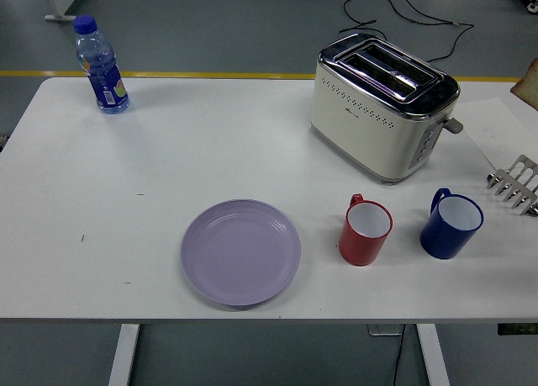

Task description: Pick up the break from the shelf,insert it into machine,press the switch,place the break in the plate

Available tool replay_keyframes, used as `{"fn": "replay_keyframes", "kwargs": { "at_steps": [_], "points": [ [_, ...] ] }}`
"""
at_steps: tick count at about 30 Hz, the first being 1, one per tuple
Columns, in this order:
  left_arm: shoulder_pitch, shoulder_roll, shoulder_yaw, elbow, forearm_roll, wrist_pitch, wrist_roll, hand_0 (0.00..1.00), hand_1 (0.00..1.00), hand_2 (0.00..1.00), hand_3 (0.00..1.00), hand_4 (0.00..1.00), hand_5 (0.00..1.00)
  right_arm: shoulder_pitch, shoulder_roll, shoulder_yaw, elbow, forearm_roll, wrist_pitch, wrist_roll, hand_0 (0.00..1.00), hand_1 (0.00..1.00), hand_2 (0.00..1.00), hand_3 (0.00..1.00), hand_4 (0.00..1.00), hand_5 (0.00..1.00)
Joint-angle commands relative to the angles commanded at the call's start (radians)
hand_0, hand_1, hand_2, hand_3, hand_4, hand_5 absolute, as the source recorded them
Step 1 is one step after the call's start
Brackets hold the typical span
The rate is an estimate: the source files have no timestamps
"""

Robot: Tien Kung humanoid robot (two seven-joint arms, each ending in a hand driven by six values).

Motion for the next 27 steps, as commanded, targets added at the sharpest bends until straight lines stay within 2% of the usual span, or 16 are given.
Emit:
{"fn": "replay_keyframes", "kwargs": {
  "at_steps": [6,7,16,24,25,27],
  "points": [
    [0.007,0.000,-0.004,0.000,0.006,0.002,0.002,0.724,0.732,0.787,0.764,0.533,0.998,0.075,-0.003,-0.041,0.011,0.039,0.029,-0.045,0.097,0.245,0.356,0.439,0.377,0.002],
    [0.008,0.001,-0.006,0.000,0.010,0.003,0.004,0.723,0.726,0.783,0.764,0.533,0.998,0.097,-0.002,-0.049,0.021,0.054,0.038,-0.060,0.067,0.232,0.345,0.424,0.369,0.002],
    [0.004,0.004,0.004,0.000,0.005,0.003,0.004,0.723,0.727,0.782,0.765,0.533,0.998,0.180,-0.003,-0.088,0.061,0.121,0.070,-0.104,0.045,0.222,0.338,0.416,0.363,0.002],
    [-0.004,0.007,0.013,0.000,-0.003,0.007,0.002,0.720,0.721,0.780,0.763,0.534,0.998,0.264,0.016,-0.148,0.065,0.167,0.106,-0.139,0.040,0.218,0.333,0.411,0.367,0.002],
    [-0.005,0.007,0.014,0.000,-0.005,0.008,0.002,0.720,0.718,0.777,0.763,0.533,0.998,0.275,0.022,-0.156,0.062,0.169,0.110,-0.142,0.036,0.179,0.329,0.406,0.374,0.002],
    [-0.006,0.008,0.016,0.000,-0.008,0.010,0.001,0.720,0.718,0.777,0.763,0.533,0.998,0.292,0.035,-0.169,0.059,0.172,0.114,-0.150,0.036,0.179,0.329,0.406,0.374,0.002]
  ]
}}
